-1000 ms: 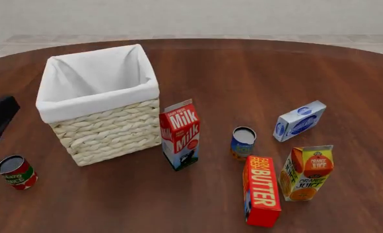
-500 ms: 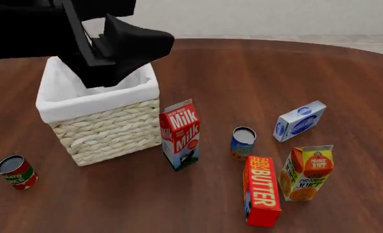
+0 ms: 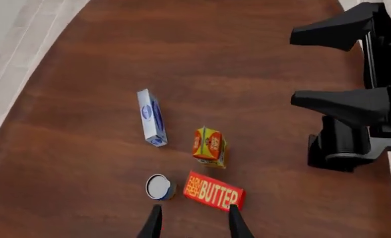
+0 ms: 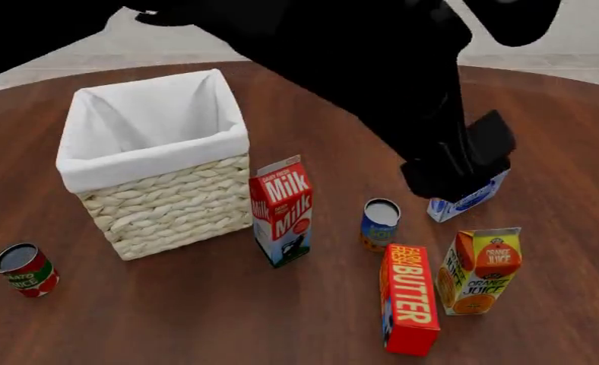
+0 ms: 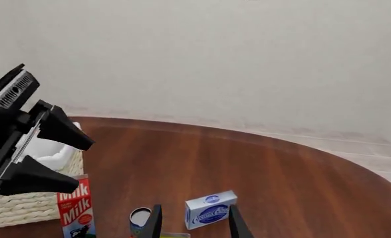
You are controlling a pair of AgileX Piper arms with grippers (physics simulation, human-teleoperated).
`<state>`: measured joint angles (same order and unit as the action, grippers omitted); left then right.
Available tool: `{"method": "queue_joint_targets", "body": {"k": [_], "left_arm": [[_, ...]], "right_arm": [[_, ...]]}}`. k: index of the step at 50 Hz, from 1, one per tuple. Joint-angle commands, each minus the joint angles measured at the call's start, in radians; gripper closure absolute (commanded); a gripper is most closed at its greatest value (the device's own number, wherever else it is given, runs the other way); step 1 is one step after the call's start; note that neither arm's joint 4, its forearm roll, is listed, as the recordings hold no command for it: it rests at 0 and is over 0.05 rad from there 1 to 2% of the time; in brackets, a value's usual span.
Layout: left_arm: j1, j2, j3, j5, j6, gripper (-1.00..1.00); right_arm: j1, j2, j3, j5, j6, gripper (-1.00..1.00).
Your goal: Pick up the orange juice, and put it in the basket.
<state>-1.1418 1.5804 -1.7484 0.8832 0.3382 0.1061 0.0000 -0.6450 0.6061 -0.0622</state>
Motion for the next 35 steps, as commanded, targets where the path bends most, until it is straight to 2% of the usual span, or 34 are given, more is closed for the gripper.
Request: {"method": "queue_joint_targets", "body": {"k": [1, 4, 10, 11, 20, 29, 31, 35], "left_arm": [[-0.026, 0.172, -0.151, 0.117, 0.037, -1.00], [-0.014, 0.215, -0.213, 0.135, 0.010, -1.00], [-0.027, 0.267, -0.238, 0.131, 0.004, -1.00], [-0.030, 0.274, -0.225, 0.128, 0.024, -1.00], [-0.059, 0.334, -0.247, 0.184, 0.030, -1.00], [-0.022, 0.402, -0.329, 0.230, 0.068, -1.00], [-0.004, 0.412, -0.308, 0.221, 0.113, -1.00], [-0.015, 0.430, -0.329, 0.235, 0.103, -1.00]], "right_arm": [[0.019, 0.000, 0.022, -0.029, 0.013, -1.00], [0.017, 0.000, 0.015, -0.025, 0.029, -1.00], [0.024, 0.000, 0.039, -0.045, 0.023, -1.00], [0.024, 0.000, 0.044, -0.050, 0.022, -1.00], [0.018, 0.000, 0.045, -0.055, 0.028, -1.00], [0.020, 0.000, 0.072, -0.077, 0.027, -1.00], [0.019, 0.000, 0.093, -0.098, 0.026, -1.00], [0.020, 0.000, 0.181, -0.187, 0.028, -1.00]]}}
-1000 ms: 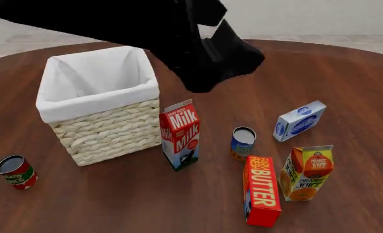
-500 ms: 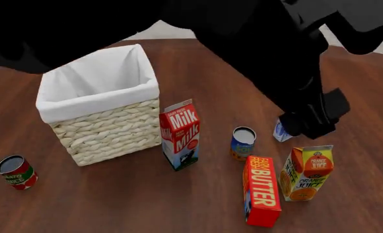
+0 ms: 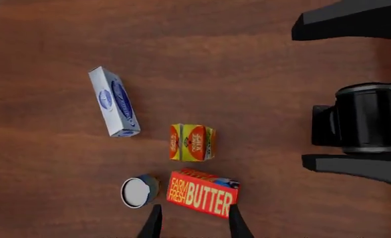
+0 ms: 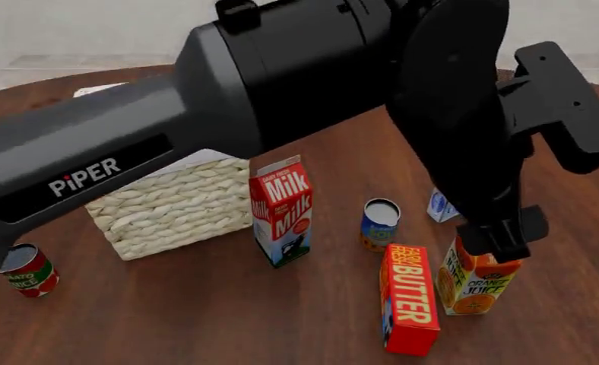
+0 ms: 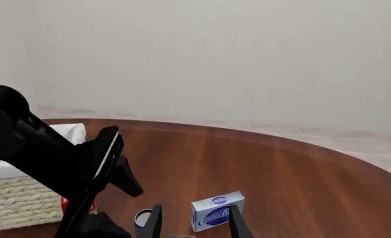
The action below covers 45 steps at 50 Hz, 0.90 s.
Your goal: Pick up the orange juice, and put it in the basket.
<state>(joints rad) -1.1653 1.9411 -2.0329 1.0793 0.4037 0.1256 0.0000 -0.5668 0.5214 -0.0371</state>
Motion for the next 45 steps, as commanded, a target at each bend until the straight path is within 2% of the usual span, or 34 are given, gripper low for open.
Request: {"method": "queue_joint_targets", "body": {"k": [1, 5, 8, 11, 14, 17, 20, 21, 23, 27, 29, 33, 37, 42, 45], "left_arm": [[0.018, 0.080, -0.058, 0.043, 0.044, -1.00], [0.041, 0.116, -0.121, 0.069, 0.066, -1.00], [0.061, 0.115, -0.081, 0.068, 0.125, -1.00], [0.061, 0.119, -0.092, 0.073, 0.126, -1.00], [0.075, 0.149, -0.175, 0.100, 0.120, -1.00], [0.088, 0.166, -0.213, 0.111, 0.129, -1.00], [0.102, 0.171, -0.212, 0.094, 0.151, -1.00], [0.116, 0.183, -0.239, 0.093, 0.145, -1.00], [0.115, 0.164, -0.194, 0.040, 0.180, -1.00], [0.117, 0.190, -0.252, 0.040, 0.146, -1.00], [0.139, 0.194, -0.243, 0.012, 0.167, -1.00], [0.132, 0.220, -0.299, 0.017, 0.146, -1.00], [0.119, 0.217, -0.283, -0.007, 0.155, -1.00], [0.117, 0.240, -0.319, -0.021, 0.134, -1.00], [0.107, 0.238, -0.294, -0.040, 0.124, -1.00]], "right_arm": [[0.004, 0.000, 0.130, -0.128, 0.002, -1.00], [0.013, 0.000, 0.174, -0.169, 0.002, -1.00], [0.017, 0.000, 0.179, -0.172, 0.003, -1.00], [0.019, 0.000, 0.175, -0.169, 0.003, -1.00], [0.022, 0.000, 0.179, -0.173, 0.003, -1.00], [0.024, 0.000, 0.185, -0.178, 0.004, -1.00], [0.028, 0.000, 0.187, -0.179, 0.005, -1.00], [0.029, 0.000, 0.186, -0.179, 0.006, -1.00], [0.031, 0.000, 0.187, -0.180, 0.007, -1.00], [0.033, 0.000, 0.192, -0.184, 0.009, -1.00], [0.034, 0.000, 0.194, -0.186, 0.011, -1.00], [0.040, 0.000, 0.198, -0.189, 0.008, -1.00], [0.045, 0.000, 0.207, -0.193, 0.002, -1.00], [0.054, 0.000, 0.219, -0.201, -0.001, -1.00], [0.057, 0.000, 0.225, -0.206, 0.002, -1.00]]}}
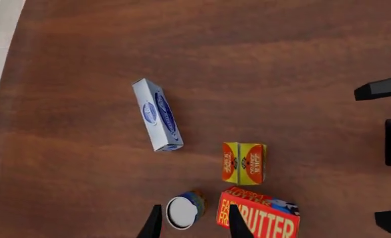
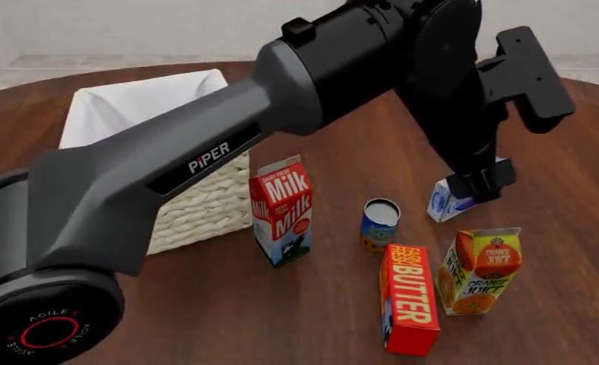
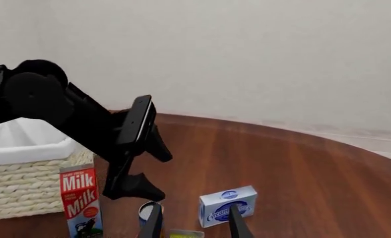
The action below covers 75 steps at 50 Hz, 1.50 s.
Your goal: Pick up the orange juice, and put it in the basket.
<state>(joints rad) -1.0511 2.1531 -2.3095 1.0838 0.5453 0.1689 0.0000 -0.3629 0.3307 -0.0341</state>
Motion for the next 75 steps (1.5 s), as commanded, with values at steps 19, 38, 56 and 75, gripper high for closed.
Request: {"method": "queue_joint_targets", "body": {"k": [19, 38, 56, 75], "left_arm": [[0.006, 0.025, 0.097, -0.158, -0.117, -1.00], [-0.039, 0.034, 0.194, -0.218, -0.142, -1.00], [-0.051, 0.040, 0.231, -0.253, -0.148, -1.00], [-0.071, 0.044, 0.272, -0.280, -0.159, -1.00]], "right_arm": [[0.021, 0.000, 0.021, -0.025, 0.011, -1.00], [0.023, 0.000, 0.003, -0.021, 0.003, -1.00], [0.028, 0.000, 0.012, -0.029, 0.008, -1.00], [0.034, 0.000, 0.042, -0.053, 0.014, -1.00]]}}
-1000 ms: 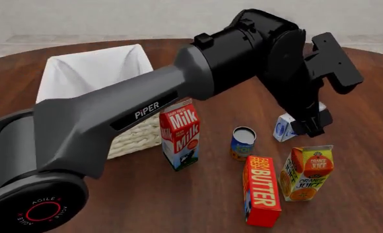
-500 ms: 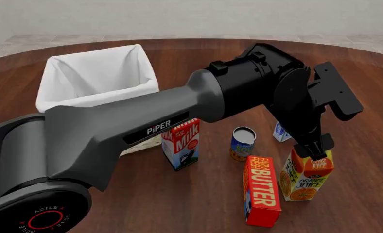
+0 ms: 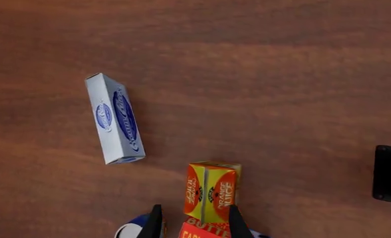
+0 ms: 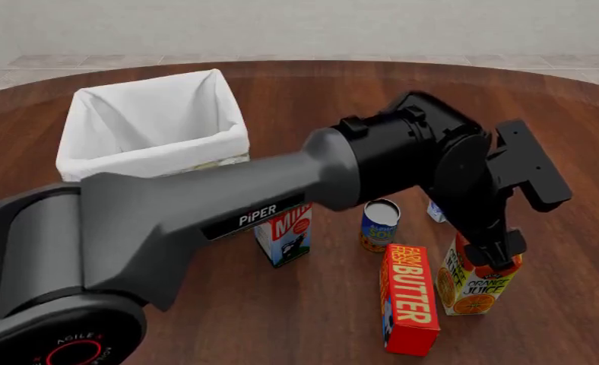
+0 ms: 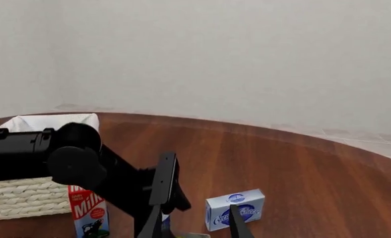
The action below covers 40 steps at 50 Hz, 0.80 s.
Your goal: Pick up the orange juice, and put it in the basket.
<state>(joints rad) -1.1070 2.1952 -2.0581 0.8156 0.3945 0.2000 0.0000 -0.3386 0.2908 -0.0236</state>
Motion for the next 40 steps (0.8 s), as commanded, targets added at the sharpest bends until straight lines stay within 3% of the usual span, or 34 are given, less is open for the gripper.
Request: {"method": "queue_joint_targets", "body": {"k": [1, 12, 40], "left_arm": [[-0.014, 0.003, 0.020, -0.011, -0.010, -1.00], [-0.038, -0.005, 0.079, -0.047, -0.022, -1.00], [0.024, 0.013, 0.065, -0.042, -0.015, -1.00]], "right_arm": [[0.004, 0.000, 0.018, -0.014, 0.004, -1.00], [0.008, 0.000, 0.025, -0.017, 0.004, -1.00], [0.027, 0.000, 0.059, -0.038, 0.005, -1.00]]}}
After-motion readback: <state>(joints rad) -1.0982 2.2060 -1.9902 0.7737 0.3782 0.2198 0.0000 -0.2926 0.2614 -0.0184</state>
